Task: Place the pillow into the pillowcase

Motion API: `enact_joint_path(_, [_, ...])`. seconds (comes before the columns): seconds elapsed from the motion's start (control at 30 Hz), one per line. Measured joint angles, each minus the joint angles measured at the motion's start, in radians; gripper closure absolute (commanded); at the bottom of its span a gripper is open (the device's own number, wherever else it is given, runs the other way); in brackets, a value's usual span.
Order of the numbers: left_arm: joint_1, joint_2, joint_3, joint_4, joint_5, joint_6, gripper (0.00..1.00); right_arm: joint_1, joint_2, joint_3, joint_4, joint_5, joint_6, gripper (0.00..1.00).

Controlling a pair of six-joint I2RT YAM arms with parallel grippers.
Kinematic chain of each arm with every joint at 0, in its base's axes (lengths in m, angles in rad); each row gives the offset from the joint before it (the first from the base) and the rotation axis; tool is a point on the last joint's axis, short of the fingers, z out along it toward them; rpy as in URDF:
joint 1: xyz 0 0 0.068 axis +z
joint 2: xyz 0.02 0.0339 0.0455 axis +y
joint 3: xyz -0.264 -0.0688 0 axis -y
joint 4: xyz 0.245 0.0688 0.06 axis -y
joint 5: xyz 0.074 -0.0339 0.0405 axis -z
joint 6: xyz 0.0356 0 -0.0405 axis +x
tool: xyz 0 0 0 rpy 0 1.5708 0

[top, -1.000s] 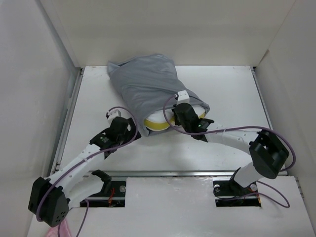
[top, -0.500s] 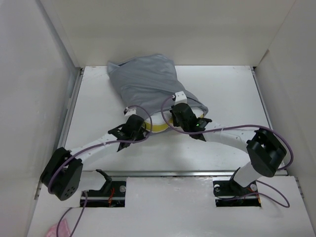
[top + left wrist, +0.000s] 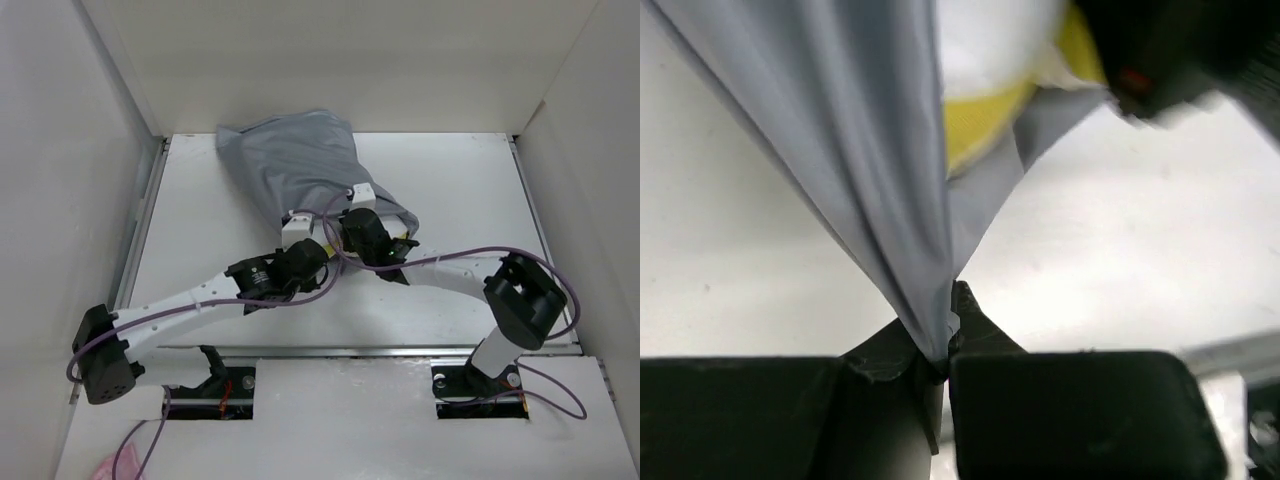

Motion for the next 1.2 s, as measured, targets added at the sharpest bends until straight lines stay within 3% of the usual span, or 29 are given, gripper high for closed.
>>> enact_joint_path(0.17, [-0.124, -0.055, 0.091, -0.175, -0.013, -0.058, 1.0, 0.028, 0.093, 0.092, 0.068, 0.138, 0.017, 1.0])
enact_joint_path(0.4, [-0.14, -0.163, 0.129, -0.343, 0.037, -0.08, 1.0, 0.047, 0.15, 0.125, 0.24, 0.201, 0.012, 1.0])
enact_joint_path(0.5, [-0.14, -0.224, 0.132, -0.351, 0.063, -0.07, 1.0, 0.047, 0.178, 0.125, 0.279, 0.196, -0.003, 0.85])
enact_joint_path(0.57, [-0.14, -0.249, 0.135, -0.351, 0.074, -0.063, 1.0, 0.047, 0.184, 0.117, 0.285, 0.171, -0.021, 0.59])
enact_joint_path(0.6, [-0.14, -0.256, 0.138, -0.351, 0.077, -0.059, 0.81, 0.047, 0.175, 0.105, 0.282, 0.158, -0.028, 0.49])
enact_joint_path(0.63, [-0.14, -0.26, 0.141, -0.35, 0.082, -0.054, 0.44, 0.047, 0.16, 0.089, 0.272, 0.14, -0.038, 0.31])
enact_joint_path(0.67, [-0.143, -0.262, 0.147, -0.35, 0.092, -0.048, 0.0, 0.046, 0.136, 0.067, 0.261, 0.108, -0.047, 0.23])
enact_joint_path(0.77, [-0.155, -0.262, 0.163, -0.335, 0.108, -0.036, 0.0, 0.045, 0.021, 0.005, 0.158, -0.006, -0.072, 0.09])
enact_joint_path(1.0, [-0.155, -0.169, 0.207, -0.251, 0.084, 0.058, 0.0, 0.038, -0.27, -0.014, -0.088, -0.117, -0.091, 0.07])
enact_joint_path(1.2, [-0.116, 0.005, 0.276, -0.179, 0.001, 0.092, 0.0, -0.022, -0.333, -0.08, -0.21, -0.077, -0.091, 0.07])
